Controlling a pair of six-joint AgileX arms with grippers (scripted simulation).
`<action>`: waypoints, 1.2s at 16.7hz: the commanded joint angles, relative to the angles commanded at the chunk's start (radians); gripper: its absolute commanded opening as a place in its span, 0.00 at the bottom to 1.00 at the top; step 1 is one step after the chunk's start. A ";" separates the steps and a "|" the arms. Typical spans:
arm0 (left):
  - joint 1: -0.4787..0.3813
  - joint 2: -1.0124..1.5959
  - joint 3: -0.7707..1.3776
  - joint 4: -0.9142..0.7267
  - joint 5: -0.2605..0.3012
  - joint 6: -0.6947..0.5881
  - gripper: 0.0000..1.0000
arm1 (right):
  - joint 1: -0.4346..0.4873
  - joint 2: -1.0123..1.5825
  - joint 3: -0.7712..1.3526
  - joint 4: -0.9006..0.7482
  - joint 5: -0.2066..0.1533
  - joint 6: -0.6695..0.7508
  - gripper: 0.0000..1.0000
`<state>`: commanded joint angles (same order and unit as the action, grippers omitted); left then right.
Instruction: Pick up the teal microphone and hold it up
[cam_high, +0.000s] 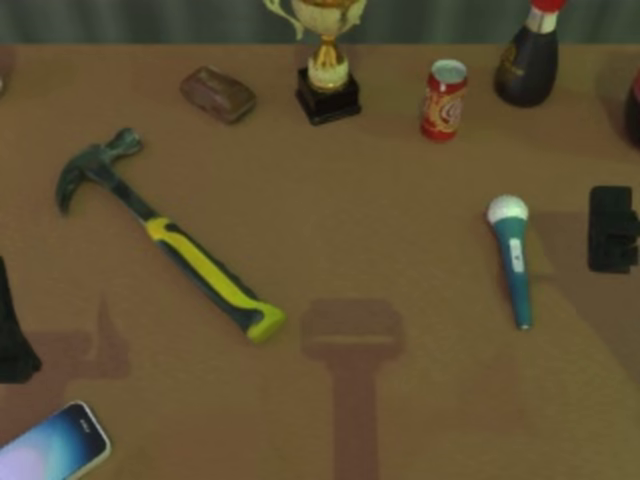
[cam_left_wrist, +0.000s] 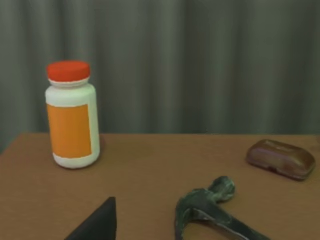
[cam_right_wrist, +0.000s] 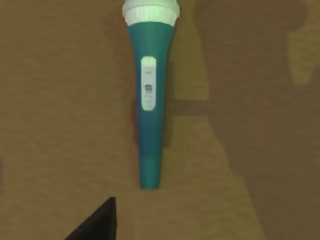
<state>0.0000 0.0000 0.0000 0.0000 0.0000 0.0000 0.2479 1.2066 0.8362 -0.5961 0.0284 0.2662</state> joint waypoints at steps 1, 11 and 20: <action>0.000 0.000 0.000 0.000 0.000 0.000 1.00 | 0.019 0.097 0.063 -0.046 0.002 0.020 1.00; 0.000 0.000 0.000 0.000 0.000 0.000 1.00 | 0.145 0.673 0.495 -0.331 0.013 0.154 1.00; 0.000 0.000 0.000 0.000 0.000 0.000 1.00 | 0.143 0.708 0.483 -0.295 0.013 0.154 1.00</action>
<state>0.0000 0.0000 0.0000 0.0000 0.0000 0.0000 0.3909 1.9143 1.3191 -0.8916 0.0413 0.4198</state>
